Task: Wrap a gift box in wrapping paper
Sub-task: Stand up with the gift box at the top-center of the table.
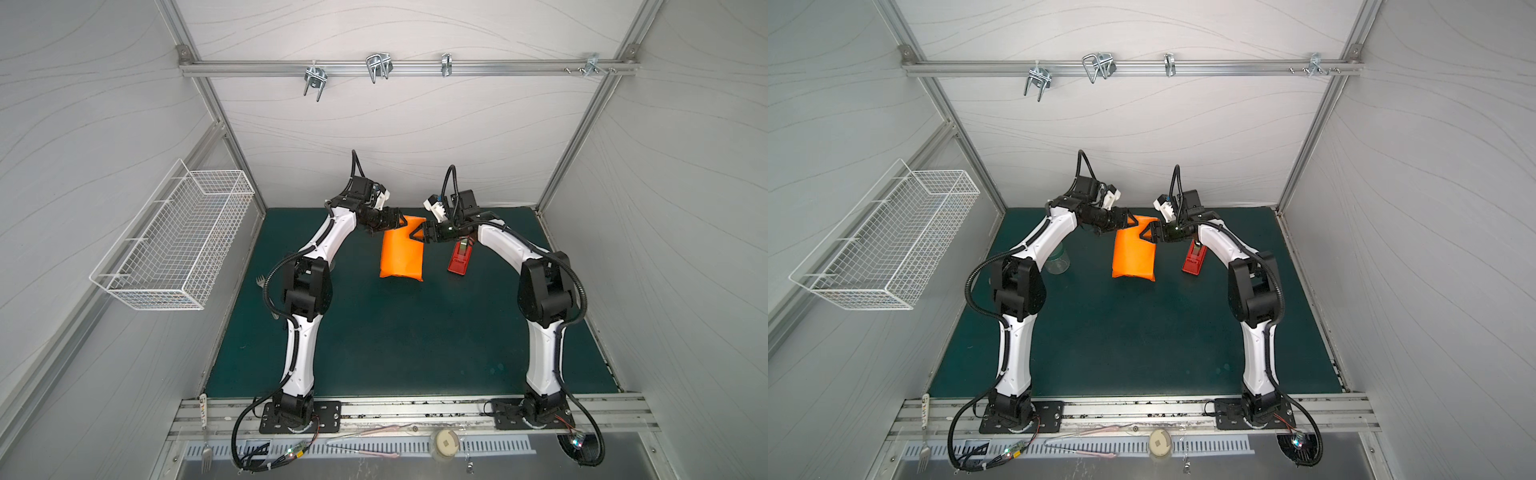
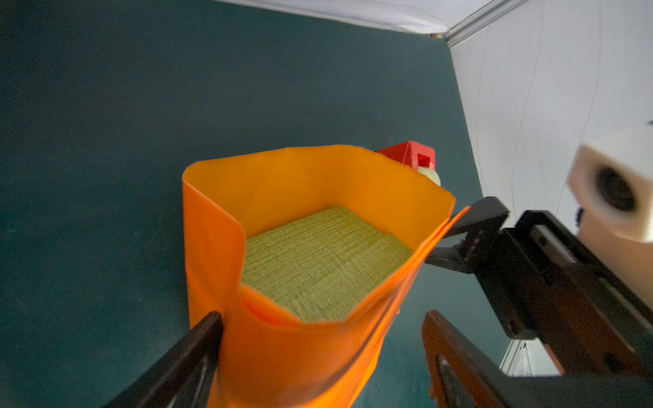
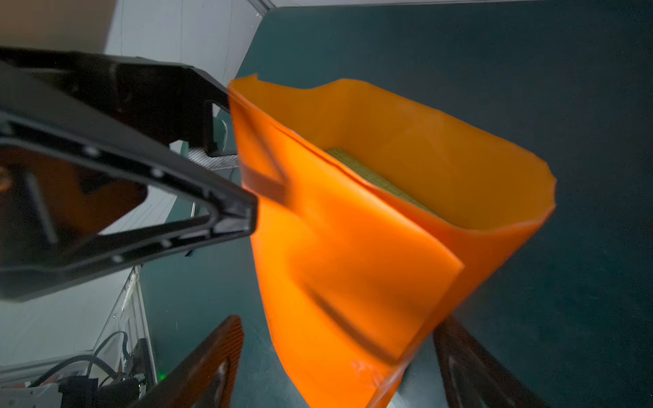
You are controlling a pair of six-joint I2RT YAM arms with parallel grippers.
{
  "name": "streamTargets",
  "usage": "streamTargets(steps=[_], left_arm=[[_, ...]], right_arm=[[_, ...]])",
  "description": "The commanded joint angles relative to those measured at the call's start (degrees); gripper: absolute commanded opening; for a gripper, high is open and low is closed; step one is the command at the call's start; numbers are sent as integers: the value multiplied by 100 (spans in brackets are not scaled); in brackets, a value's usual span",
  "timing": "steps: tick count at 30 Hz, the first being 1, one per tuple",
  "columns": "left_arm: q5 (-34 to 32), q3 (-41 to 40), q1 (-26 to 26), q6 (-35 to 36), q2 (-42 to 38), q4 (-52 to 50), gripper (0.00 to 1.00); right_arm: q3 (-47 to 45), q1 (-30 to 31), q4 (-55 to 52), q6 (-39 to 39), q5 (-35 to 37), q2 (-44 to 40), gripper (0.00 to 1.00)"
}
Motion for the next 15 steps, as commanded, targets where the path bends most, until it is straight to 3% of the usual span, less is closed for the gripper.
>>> streamTargets(steps=[1, 7, 15], left_arm=[[299, -233, -129, 49, -342, 429, 89], [410, -602, -150, -7, -520, 655, 79], [625, -658, -160, -175, -697, 764, 82]], right_arm=[[-261, 171, 515, -365, -266, -398, 86], [-556, 274, 695, -556, -366, -626, 84], [-550, 314, 634, -574, -255, -700, 83]])
